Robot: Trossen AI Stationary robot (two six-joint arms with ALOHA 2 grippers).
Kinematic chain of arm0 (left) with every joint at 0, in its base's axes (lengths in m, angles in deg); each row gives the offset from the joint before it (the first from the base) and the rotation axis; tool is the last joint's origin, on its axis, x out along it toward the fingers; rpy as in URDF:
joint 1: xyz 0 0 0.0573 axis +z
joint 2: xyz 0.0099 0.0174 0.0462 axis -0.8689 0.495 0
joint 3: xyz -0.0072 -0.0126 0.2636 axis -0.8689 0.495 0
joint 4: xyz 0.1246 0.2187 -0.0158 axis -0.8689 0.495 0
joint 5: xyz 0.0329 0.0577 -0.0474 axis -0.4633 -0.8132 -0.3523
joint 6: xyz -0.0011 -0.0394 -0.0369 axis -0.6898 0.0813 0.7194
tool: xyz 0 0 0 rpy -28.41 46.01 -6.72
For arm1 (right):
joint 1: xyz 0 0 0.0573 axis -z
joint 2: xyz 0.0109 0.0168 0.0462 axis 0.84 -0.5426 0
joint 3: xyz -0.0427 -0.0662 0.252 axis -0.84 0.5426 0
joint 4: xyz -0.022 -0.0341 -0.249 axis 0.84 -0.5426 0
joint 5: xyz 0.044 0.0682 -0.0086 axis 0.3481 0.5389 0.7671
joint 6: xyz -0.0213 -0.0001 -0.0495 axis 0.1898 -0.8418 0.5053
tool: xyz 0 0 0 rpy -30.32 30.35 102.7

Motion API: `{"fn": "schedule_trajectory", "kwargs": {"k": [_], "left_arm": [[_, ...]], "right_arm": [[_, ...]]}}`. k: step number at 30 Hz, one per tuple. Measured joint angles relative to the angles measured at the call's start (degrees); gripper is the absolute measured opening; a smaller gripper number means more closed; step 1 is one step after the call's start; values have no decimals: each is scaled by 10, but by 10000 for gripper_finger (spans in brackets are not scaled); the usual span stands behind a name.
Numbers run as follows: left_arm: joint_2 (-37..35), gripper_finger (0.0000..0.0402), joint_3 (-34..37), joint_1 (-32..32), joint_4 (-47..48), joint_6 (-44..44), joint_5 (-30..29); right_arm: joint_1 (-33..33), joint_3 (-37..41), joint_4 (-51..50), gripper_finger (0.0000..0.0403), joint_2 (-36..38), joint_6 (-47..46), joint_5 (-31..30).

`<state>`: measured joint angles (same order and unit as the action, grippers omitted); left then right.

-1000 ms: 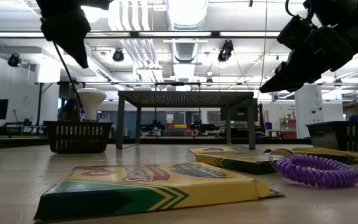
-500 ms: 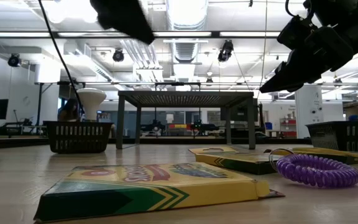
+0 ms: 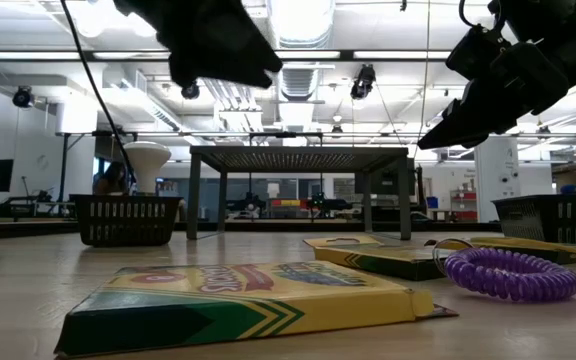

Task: Pick & Place Office Desk Supplies
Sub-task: Put the yellow rubber band into the top left black bin

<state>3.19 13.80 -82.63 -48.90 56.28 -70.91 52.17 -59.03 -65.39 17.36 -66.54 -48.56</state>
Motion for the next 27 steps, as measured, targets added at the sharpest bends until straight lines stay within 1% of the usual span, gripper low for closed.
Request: {"fn": "schedule_trajectory", "kwargs": {"k": [4, 9, 16, 20, 24, 25, 27], "left_arm": [[0, 165, 22, 0, -37, 29, 1], [0, 165, 25, 0, -55, 51, 1], [0, 165, 25, -1, -63, 60, 1], [0, 165, 25, 0, -63, 43, -2], [0, 165, 25, 0, -64, 36, -23], [0, 165, 25, -1, -63, 36, -25], [0, 165, 25, 0, -63, 36, -25]], "right_arm": [[0, 0, 0, 100, 0, 0, 0], [0, 0, 2, 100, 0, 0, 0], [0, 0, 85, 100, 0, -1, 0], [0, 0, 116, 100, 0, -54, 1], [0, 0, 146, 100, 0, -88, 1], [0, 0, 150, 100, 0, -95, 5], [0, 0, 142, 100, 0, -118, 32]]}}
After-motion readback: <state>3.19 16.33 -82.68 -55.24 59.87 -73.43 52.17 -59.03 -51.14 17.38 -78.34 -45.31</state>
